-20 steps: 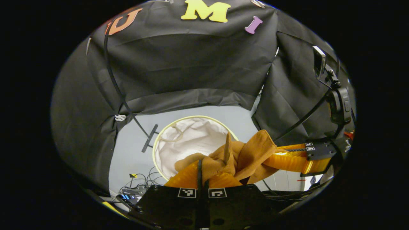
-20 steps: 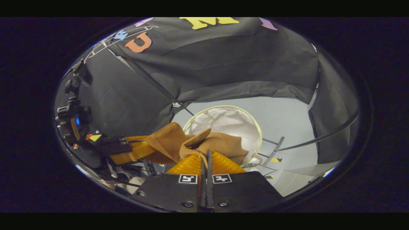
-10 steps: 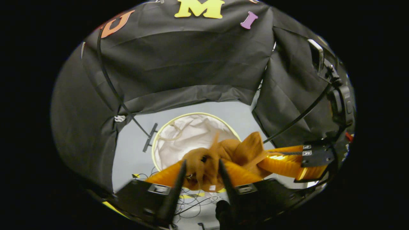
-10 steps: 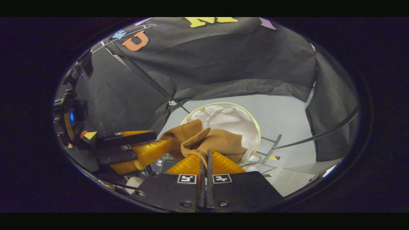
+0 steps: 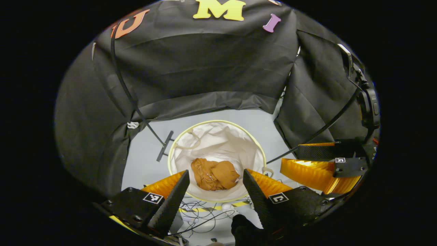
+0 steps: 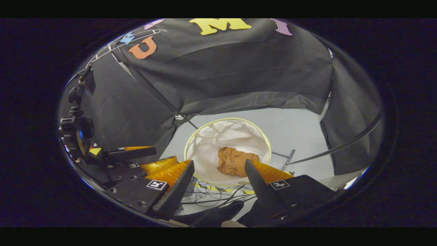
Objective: Grasp the clothes on the hanger with both hands and then place them into the laundry hamper below.
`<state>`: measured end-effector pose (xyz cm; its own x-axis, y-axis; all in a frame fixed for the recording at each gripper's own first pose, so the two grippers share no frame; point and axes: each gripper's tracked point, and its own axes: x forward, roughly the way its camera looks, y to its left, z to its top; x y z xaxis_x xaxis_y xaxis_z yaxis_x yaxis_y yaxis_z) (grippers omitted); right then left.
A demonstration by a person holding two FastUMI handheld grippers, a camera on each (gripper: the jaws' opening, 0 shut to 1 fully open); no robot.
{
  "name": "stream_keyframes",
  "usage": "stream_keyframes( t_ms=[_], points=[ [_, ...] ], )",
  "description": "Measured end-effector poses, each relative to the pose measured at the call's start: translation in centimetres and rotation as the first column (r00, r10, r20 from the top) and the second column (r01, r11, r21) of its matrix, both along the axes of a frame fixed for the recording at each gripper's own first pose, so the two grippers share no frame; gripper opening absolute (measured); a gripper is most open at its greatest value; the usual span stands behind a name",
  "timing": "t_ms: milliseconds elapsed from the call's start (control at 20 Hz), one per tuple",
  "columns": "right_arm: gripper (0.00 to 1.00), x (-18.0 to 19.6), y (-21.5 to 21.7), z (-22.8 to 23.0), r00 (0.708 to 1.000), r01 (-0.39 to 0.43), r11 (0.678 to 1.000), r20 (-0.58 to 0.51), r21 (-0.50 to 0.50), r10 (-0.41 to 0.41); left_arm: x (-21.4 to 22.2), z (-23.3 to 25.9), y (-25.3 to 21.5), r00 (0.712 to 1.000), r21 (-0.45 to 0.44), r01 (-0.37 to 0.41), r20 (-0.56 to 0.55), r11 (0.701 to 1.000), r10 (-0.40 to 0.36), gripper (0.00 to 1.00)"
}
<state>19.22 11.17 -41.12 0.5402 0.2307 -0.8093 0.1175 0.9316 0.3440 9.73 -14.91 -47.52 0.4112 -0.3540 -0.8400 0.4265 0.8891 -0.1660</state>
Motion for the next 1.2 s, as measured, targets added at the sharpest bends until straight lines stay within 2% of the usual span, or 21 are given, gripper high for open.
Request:
stream_keyframes(
  t_ms=[250,350,450,500,550,600,650,750,800,900,950,1000,1100,1200],
  points=[
    [0.95,1.3,-0.8,3.6,0.993,0.001,0.997,0.115,-0.074,0.008,1.7,3.6,1.5,0.996,-0.004,-0.031,0.088,1.0,0.031,0.96],
    [0.95,1.8,-1.7,6.7,0.978,0.013,0.994,0.207,-0.112,0.01,2.7,6.5,1.2,0.987,-0.032,-0.03,0.157,0.999,0.035,0.96],
    [0.95,2.0,-2.7,10.2,0.956,0.03,0.986,0.291,-0.164,0.019,4.1,10.3,0.5,0.965,-0.043,-0.01,0.263,0.999,0.021,0.96],
    [0.95,1.9,-3.0,12.2,0.942,0.035,0.983,0.335,-0.178,0.027,4.8,12.3,0.3,0.947,-0.045,0.0,0.32,0.999,0.014,0.96],
    [0.95,2.0,-3.3,14.2,0.923,0.046,0.981,0.383,-0.187,0.029,4.8,14.3,0.0,0.925,-0.052,0.007,0.38,0.999,0.013,1.0],
    [0.93,1.8,-3.5,15.8,0.904,0.064,0.978,0.427,-0.197,0.027,5.0,16.6,-0.1,0.904,-0.059,0.011,0.428,0.998,0.015,0.96],
    [0.97,1.4,-4.0,17.8,0.88,0.089,0.975,0.474,-0.203,0.018,4.7,18.7,-0.2,0.882,-0.076,0.012,0.47,0.997,0.025,0.96],
    [0.95,0.4,-5.6,22.3,0.827,0.126,0.972,0.562,-0.198,0.007,3.8,23.8,-1.6,0.847,-0.122,0.018,0.53,0.992,0.05,0.96],
    [0.97,0.0,-6.3,24.3,0.802,0.134,0.971,0.598,-0.198,0.011,3.2,26.1,-1.9,0.824,-0.14,0.021,0.562,0.99,0.062,0.96],
    [1.0,-2.2,-7.2,27.6,0.758,0.14,0.97,0.651,-0.201,0.026,1.8,31.1,-2.1,0.772,-0.151,0.013,0.629,0.988,0.086,0.96],
    [0.98,-3.4,-7.5,29.1,0.742,0.133,0.97,0.669,-0.202,0.037,1.2,33.3,-2.1,0.744,-0.159,0.002,0.66,0.987,0.104,1.0],
    [1.0,-4.6,-7.5,30.4,0.728,0.126,0.971,0.683,-0.203,0.048,0.3,35.3,-2.1,0.716,-0.173,-0.008,0.687,0.985,0.127,1.0],
    [0.98,-7.7,-8.3,32.8,0.687,0.144,0.969,0.725,-0.203,0.05,-2.2,38.8,-2.3,0.677,-0.218,-0.03,0.714,0.976,0.18,1.0],
    [0.99,-10.5,-9.4,34.6,0.647,0.164,0.964,0.761,-0.209,0.055,-4.7,42.4,-2.0,0.612,-0.242,-0.063,0.757,0.968,0.229,0.99]
  ],
)
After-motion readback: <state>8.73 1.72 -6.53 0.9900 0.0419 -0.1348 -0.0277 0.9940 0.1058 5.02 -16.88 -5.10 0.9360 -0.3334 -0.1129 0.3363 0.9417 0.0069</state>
